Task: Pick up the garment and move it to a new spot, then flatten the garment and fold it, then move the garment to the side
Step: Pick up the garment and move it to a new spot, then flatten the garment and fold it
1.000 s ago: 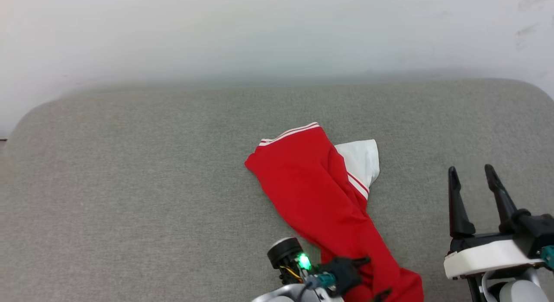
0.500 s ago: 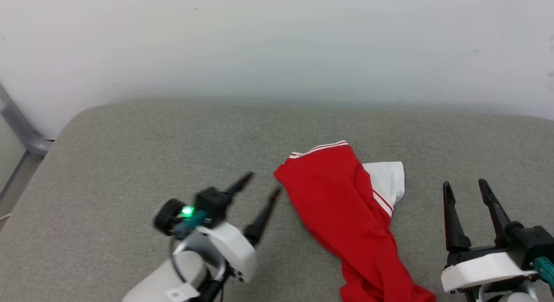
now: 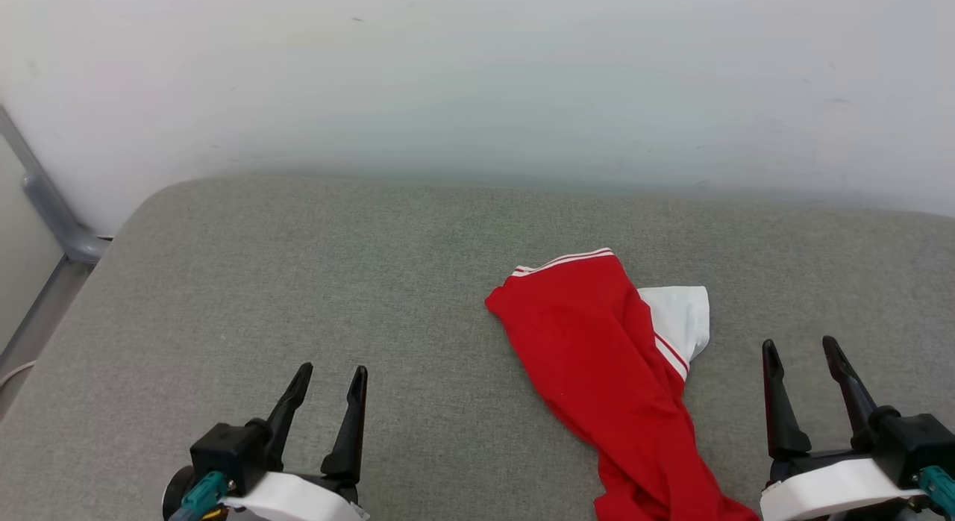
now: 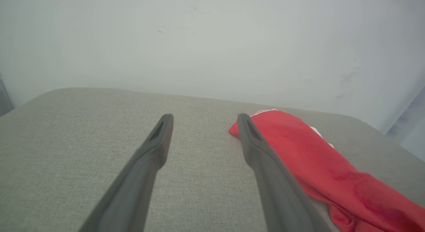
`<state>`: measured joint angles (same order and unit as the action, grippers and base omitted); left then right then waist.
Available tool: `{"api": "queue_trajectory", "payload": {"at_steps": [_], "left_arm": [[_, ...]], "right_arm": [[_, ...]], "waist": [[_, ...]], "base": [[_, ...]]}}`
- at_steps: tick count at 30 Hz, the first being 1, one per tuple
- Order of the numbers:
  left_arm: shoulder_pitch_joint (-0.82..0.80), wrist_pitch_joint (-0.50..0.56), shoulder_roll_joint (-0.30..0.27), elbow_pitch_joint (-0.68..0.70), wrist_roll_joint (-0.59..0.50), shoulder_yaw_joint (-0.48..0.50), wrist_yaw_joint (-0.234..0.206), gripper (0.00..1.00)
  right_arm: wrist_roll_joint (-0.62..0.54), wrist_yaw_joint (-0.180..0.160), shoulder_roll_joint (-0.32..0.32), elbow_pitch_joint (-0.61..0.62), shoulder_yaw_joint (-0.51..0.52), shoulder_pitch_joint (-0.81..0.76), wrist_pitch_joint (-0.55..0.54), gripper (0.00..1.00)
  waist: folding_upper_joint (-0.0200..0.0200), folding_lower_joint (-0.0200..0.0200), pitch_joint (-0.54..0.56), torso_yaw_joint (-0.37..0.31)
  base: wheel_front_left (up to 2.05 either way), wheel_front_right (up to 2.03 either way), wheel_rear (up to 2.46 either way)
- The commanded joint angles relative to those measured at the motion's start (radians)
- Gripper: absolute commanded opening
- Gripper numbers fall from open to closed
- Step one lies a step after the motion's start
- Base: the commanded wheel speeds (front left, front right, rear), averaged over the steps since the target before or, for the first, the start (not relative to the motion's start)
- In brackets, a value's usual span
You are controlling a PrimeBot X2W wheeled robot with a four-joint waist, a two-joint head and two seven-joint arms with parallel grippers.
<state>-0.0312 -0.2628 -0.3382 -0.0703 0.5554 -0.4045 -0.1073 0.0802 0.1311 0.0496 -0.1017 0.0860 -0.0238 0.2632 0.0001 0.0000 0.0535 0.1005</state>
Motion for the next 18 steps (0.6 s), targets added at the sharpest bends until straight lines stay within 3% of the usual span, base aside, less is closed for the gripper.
{"api": "queue_trajectory", "payload": {"at_steps": [1,13,18], "left_arm": [[0.030,-0.003,0.025,0.012,-0.024,0.029,0.015,1.00],[0.053,-0.003,0.129,-0.016,-0.162,0.144,0.123,1.00],[0.045,-0.003,0.157,-0.030,-0.213,0.167,0.144,1.00]], "right_arm": [[0.004,-0.001,0.001,-0.005,-0.005,-0.008,0.002,1.00],[-0.007,-0.001,0.001,-0.047,-0.006,-0.010,0.001,1.00],[-0.030,-0.001,0.001,-0.072,0.002,0.015,-0.119,1.00]], "waist": [[-0.0001,0.0000,0.000,0.003],[-0.0001,0.0000,-0.006,0.006],[-0.0001,0.0000,-0.024,0.018]], "base": [[0.00,0.00,0.00],[0.00,0.00,0.00],[0.00,0.00,0.00]]}}
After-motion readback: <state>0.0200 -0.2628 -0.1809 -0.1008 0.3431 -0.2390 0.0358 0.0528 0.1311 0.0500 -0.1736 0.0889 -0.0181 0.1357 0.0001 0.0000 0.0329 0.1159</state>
